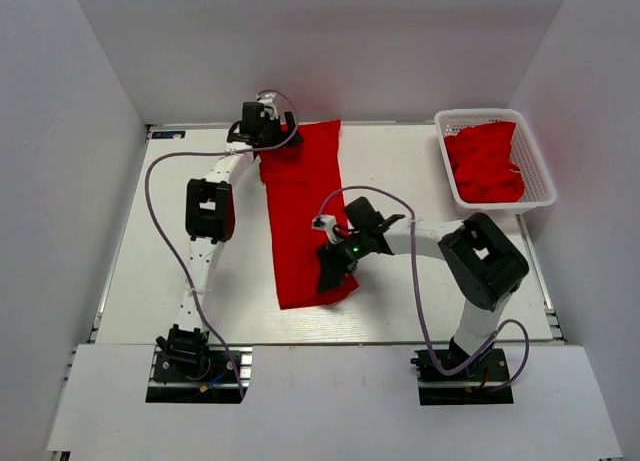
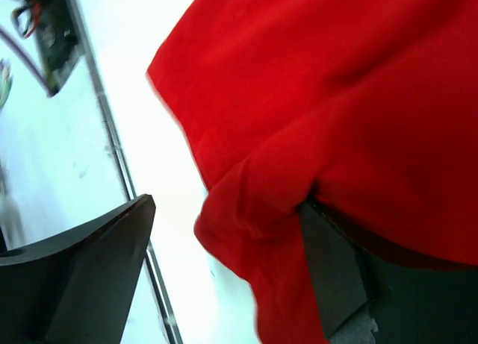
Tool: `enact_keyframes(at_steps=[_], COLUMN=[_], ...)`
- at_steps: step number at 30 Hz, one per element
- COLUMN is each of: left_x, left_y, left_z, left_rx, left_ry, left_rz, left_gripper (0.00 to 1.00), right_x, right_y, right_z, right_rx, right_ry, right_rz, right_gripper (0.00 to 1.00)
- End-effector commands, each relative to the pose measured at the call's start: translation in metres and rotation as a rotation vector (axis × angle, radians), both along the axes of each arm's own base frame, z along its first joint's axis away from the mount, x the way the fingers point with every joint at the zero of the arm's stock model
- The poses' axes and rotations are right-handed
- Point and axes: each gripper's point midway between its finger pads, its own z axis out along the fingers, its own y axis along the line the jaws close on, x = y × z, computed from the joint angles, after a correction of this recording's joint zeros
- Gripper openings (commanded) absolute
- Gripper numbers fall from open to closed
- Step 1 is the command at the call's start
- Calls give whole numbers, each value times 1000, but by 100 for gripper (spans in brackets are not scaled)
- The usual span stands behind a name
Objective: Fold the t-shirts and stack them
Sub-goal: Rotate the tshirt 90 degrees
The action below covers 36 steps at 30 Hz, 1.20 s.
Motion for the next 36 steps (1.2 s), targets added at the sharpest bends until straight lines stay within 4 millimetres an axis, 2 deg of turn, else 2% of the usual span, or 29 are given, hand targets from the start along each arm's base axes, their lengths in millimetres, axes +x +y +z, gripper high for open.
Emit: enact_keyframes(at_steps=[1,2,4,8,9,12,13,14,15,16,17,18,20,21,22,24,25,27,28,29,31,32,33,35,36], left_x=[-36,-30,-28,-19,-16,-6,-3,-3,-6,-6,-10,-16,-31,-37,-51,-64,-78,-103,-123,-151,-189,-200,-238,-267,-294], left_y=[-39,-41,-42,-32,-29,-21,-20,-19,-16,-13,-12,-6,3,7,16,32,41,50,55,65,77,79,85,81,87], left_z=[-70,-63,-61,-37,-16,27,59,79,115,113,128,166,184,198,222,242,256,250,222,205,182,179,160,145,113], left_rx=[-96,-111,-121,-83,-80,-48,-56,-54,-47,-28,-20,-8,30,42,76,129,161,204,244,261,267,239,226,176,186], left_ry=[216,191,183,135,105,14,-33,-65,-115,-112,-127,-183,-182,-195,-223,-234,-238,-167,-71,4,100,86,124,138,221], left_rz=[-17,-13,-9,47,61,89,98,92,92,99,93,98,110,117,125,170,180,175,158,181,228,247,246,243,254], left_gripper=[100,100,100,100,100,100,100,100,100,100,100,100,100,100,100,100,100,100,100,100,100,100,100,100,100], right_x=[-36,-34,-30,-21,-14,-5,1,4,8,9,15,17,20,21,22,21,20,23,22,22,18,12,9,7,7], right_y=[-10,-9,-5,1,0,0,-2,-5,-10,-13,-19,-22,-35,-37,-43,-48,-49,-52,-53,-55,-55,-55,-56,-58,-57], right_z=[-21,-20,-13,4,11,29,37,38,41,46,46,57,50,57,57,58,62,65,69,69,70,68,65,60,60], right_rx=[-102,-111,-112,-112,-126,-135,-136,-163,-186,-186,-218,-202,-243,-227,-241,-247,-245,-249,-241,-238,-227,-227,-238,-274,-290], right_ry=[85,60,21,-22,-48,-91,-123,-127,-152,-175,-201,-240,-293,-336,-359,-415,-437,-474,-487,-498,-513,-534,-544,-565,-584], right_rz=[116,114,105,76,47,-1,-25,-68,-105,-119,-165,-183,-199,-191,-205,-178,-176,-204,-214,-232,-219,-190,-164,-129,-133], right_gripper=[83,83,90,90,90,90,90,90,90,90,90,90,90,90,90,90,90,90,90,90,90,90,90,90,90])
